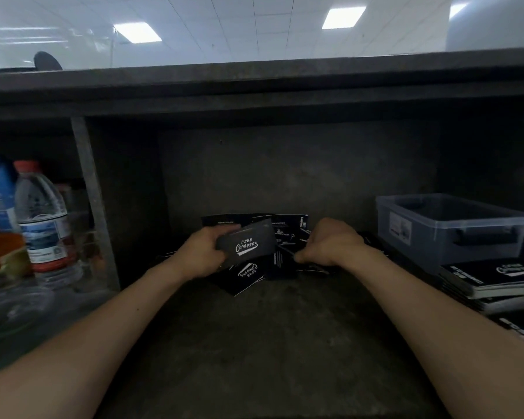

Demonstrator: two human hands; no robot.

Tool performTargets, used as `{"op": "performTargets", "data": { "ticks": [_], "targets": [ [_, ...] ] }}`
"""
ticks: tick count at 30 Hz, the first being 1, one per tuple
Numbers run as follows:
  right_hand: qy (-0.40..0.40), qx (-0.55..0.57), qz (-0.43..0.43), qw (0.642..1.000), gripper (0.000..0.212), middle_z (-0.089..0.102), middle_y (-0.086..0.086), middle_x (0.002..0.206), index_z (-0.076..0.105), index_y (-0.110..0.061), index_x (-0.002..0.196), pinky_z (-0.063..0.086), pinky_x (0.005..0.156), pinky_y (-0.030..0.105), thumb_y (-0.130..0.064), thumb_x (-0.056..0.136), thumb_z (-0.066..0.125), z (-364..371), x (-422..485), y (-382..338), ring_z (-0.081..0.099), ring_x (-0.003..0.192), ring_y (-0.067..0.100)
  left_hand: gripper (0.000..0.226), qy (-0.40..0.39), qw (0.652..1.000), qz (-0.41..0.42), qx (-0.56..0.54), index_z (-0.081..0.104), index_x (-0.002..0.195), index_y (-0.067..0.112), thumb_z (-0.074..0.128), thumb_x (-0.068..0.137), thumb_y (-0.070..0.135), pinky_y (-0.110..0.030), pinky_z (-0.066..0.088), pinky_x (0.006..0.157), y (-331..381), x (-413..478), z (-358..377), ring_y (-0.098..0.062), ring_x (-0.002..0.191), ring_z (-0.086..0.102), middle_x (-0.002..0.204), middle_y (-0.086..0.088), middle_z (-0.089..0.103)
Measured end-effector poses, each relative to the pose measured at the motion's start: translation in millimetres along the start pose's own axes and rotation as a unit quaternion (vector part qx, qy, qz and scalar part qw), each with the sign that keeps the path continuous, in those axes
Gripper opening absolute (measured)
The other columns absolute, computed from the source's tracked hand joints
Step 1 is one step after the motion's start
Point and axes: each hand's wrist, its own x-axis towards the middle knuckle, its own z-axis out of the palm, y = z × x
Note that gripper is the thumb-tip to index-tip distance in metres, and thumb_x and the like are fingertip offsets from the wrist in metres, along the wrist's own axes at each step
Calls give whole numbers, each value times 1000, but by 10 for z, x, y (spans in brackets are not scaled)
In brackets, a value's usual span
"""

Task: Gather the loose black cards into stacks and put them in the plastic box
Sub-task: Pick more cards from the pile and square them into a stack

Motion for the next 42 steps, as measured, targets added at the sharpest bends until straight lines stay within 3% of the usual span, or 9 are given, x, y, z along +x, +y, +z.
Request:
{"op": "performTargets", "data": {
  "ticks": [5,9,14,18,22,25,32,38,42],
  "targets": [
    [227,5,62,972,19,65,8,84,61,-15,77,43,64,28,-30,89,64,-177,8,81,56,68,24,60,40,999,-14,-18,58,138,18,59,84,-8,-37,50,104,-32,4,-43,-19,116,63,127,-5,67],
    [112,194,-46,973,16,71,-3,112,75,-24,102,45,85,22,-18,96,61,-102,55,96,63,103,15,56,14,997,-5,-78,60,131,18,68,82,-7,-34,54,98,6,-11,-3,-14,108,68,117,-3,70],
    [85,258,-164,948,7,71,-9,91,74,-23,87,52,88,26,-20,82,79,265,-5,-63,65,89,8,54,-25,996,35,-78,61,121,31,86,75,18,-14,55,81,82,-43,49,7,94,65,110,12,67],
    [91,343,-129,926,31,67,-6,88,62,-27,82,53,77,25,-31,69,90,246,52,-46,65,84,10,31,40,998,4,-42,67,113,23,68,89,3,-30,56,88,34,-18,38,-6,93,66,106,5,70],
    [-52,113,-151,981,69,64,-13,106,68,-33,105,49,85,27,-80,54,74,260,-37,15,59,98,6,36,73,991,-88,-67,69,117,12,58,88,-6,-41,54,96,-22,26,-27,-26,103,68,110,-11,71],
    [-57,26,-143,988,99,64,-6,123,63,-27,125,48,91,28,-82,44,73,279,-68,-73,60,109,13,32,57,993,-95,-49,71,115,13,59,89,-1,-38,54,95,-10,14,-13,-23,102,68,107,-9,73],
    [-10,-20,-105,994,42,61,3,96,65,-13,117,49,82,26,-26,78,71,184,-62,-63,62,102,25,34,81,989,-103,-74,70,114,13,56,88,-4,-44,55,95,-37,39,8,-27,100,69,106,-12,73],
    [180,25,-16,983,23,70,6,104,73,-25,109,42,68,26,-17,89,63,-14,27,115,55,79,21,32,70,987,-114,-91,71,106,19,56,88,-3,-44,56,94,-27,35,14,-26,97,70,101,-10,74],
    [222,212,-7,952,19,72,-6,96,68,-33,84,51,77,28,-15,85,62,-28,74,91,65,89,17,34,73,985,-114,-108,70,110,15,53,89,-6,-42,57,92,12,21,21,-29,99,70,104,-13,74]
  ]
}}
